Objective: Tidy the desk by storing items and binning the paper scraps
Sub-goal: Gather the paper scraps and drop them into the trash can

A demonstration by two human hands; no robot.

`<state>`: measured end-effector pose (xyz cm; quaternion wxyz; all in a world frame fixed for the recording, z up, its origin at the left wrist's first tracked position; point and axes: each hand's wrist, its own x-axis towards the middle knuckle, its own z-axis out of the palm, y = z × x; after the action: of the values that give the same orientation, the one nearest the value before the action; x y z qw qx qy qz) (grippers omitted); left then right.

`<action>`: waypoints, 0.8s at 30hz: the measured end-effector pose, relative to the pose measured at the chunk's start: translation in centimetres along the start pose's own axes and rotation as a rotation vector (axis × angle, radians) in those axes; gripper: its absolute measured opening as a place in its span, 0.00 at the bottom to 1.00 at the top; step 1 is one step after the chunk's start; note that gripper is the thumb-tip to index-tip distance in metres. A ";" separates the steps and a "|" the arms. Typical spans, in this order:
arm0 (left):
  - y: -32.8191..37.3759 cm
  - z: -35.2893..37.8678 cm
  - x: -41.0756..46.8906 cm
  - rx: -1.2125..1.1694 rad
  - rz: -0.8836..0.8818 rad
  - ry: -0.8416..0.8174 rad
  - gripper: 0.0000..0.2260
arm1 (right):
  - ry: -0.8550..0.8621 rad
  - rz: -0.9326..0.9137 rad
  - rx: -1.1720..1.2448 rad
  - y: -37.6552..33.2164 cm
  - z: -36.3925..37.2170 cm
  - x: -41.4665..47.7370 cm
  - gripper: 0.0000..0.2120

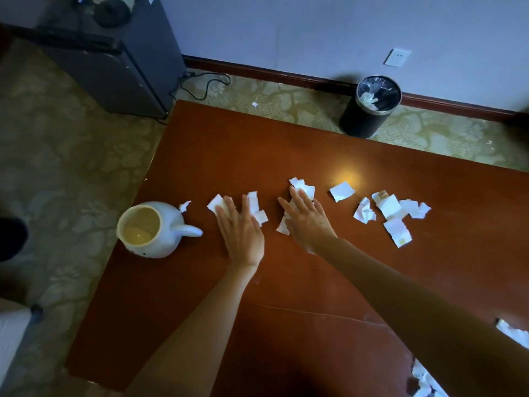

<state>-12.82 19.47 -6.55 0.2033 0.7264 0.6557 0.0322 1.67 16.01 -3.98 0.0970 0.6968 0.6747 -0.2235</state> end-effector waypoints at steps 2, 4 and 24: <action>0.4 1.5 -3.0 0.011 0.142 -0.011 0.23 | -0.001 -0.001 -0.024 0.9 1.4 -2.3 0.27; 1.1 2.9 -5.6 0.019 0.238 -0.021 0.24 | 0.051 0.025 -0.036 1.9 2.8 -5.1 0.29; 3.3 -4.9 -1.2 -0.360 -0.291 0.086 0.24 | 0.306 -0.037 0.246 -3.2 -1.6 -5.9 0.24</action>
<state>-11.39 19.32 -0.69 0.3041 0.5742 0.7453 0.1498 -1.09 11.66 0.56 -0.0965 0.7168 0.6617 -0.1973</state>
